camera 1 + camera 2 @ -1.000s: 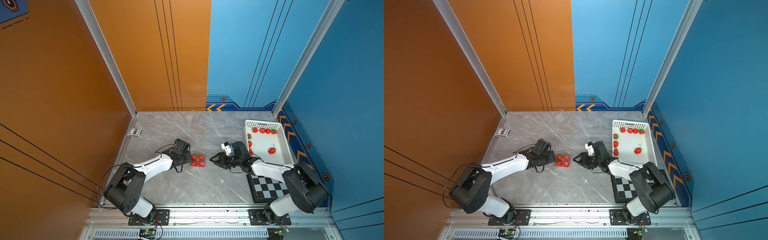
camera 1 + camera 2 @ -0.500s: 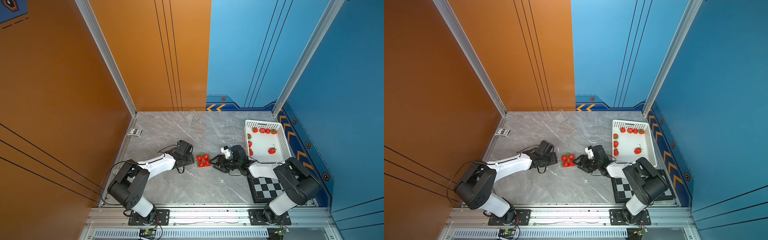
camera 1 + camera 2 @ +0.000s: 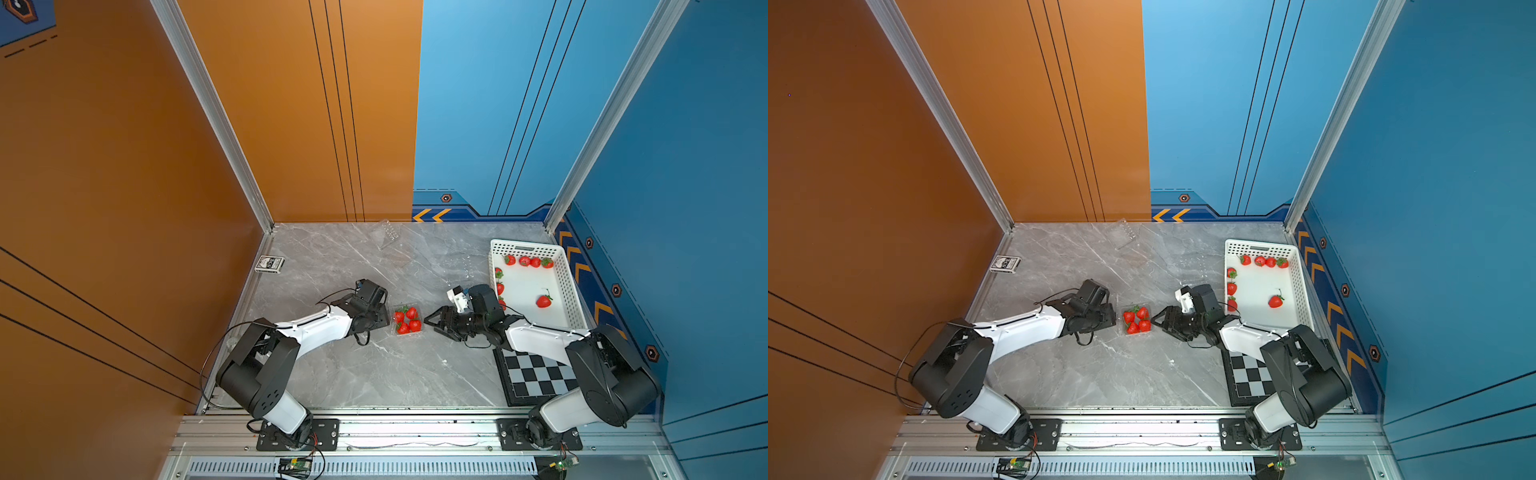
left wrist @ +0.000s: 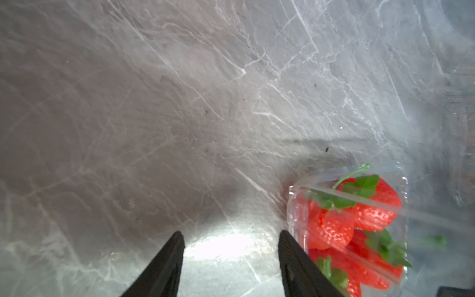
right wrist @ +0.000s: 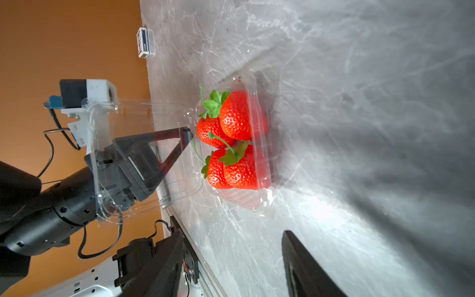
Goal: Pack strawberries into containers
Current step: Close the packing box at the center of the board.
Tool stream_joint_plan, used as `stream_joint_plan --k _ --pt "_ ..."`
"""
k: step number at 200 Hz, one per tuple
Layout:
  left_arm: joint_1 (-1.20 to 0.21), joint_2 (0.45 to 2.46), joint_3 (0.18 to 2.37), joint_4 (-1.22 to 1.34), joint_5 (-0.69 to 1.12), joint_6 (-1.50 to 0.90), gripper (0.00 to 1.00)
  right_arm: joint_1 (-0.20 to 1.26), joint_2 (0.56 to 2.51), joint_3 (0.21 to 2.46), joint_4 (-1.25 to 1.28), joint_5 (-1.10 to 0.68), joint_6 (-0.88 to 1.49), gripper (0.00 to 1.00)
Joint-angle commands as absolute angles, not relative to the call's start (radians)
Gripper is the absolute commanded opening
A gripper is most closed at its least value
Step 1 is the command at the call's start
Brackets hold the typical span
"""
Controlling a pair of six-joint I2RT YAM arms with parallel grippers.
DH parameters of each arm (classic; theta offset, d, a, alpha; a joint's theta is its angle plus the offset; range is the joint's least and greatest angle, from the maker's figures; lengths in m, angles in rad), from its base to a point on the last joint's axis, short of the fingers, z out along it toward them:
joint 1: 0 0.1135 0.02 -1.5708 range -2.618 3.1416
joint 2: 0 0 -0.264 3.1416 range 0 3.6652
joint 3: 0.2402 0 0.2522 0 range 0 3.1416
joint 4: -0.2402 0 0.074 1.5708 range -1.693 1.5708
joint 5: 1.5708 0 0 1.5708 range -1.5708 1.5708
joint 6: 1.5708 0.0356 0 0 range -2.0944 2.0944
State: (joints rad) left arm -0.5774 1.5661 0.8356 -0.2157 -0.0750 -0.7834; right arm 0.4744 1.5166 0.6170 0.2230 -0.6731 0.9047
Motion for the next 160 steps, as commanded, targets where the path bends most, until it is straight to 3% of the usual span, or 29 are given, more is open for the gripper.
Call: stream_joint_plan --k 1,46,85,160 --pt "-0.584 1.562 0.869 -0.257 -0.083 -0.778 0.61 0.459 1.565 0.652 0.184 -0.665 0.85 0.64" --pt "-0.59 1.566 0.899 -0.272 -0.084 -0.778 0.61 0.438 1.658 0.678 0.318 -0.722 0.902 0.67" --pt "-0.607 1.583 0.931 -0.287 -0.09 -0.778 0.61 0.414 1.727 0.625 0.604 -0.789 1.059 0.68" --pt "-0.644 1.649 0.996 -0.291 -0.087 -0.782 0.61 0.397 1.73 0.555 0.743 -0.807 1.124 0.71"
